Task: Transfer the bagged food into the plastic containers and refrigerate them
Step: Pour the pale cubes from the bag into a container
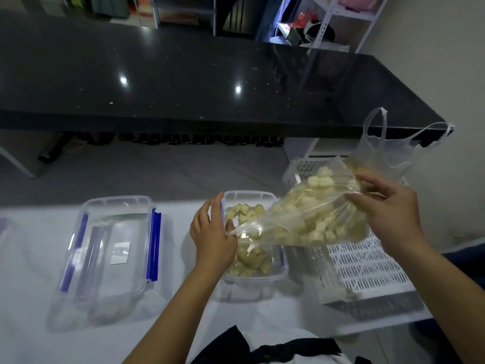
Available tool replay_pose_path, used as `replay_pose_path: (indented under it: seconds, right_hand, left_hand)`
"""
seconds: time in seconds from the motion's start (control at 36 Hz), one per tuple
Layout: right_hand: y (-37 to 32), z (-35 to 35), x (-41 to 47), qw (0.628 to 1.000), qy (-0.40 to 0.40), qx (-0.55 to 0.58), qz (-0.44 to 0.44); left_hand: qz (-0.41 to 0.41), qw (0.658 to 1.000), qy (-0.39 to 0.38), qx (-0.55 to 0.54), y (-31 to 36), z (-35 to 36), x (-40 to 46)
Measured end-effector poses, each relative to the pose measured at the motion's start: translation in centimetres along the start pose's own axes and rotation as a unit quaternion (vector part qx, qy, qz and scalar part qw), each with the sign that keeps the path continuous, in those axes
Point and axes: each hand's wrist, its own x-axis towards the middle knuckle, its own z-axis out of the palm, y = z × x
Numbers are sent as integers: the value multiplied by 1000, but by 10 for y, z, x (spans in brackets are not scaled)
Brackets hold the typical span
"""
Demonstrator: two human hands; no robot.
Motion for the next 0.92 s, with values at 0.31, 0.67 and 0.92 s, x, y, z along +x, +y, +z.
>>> replay_pose_path:
  seconds: [0.31,0.67,0.92]
  right_hand:
    - [-15,8,3,1000,16,16,-14]
    - [-22,45,-5,992,-61,-53,-96]
    - [-14,54,-8,983,-84,-76,-147]
  left_hand:
    - [-7,1000,-8,-11,3,-2,0]
    - [-6,992,-127,-21,-8,-41,-12]
    - [64,975,-167,-136,32,-74,14]
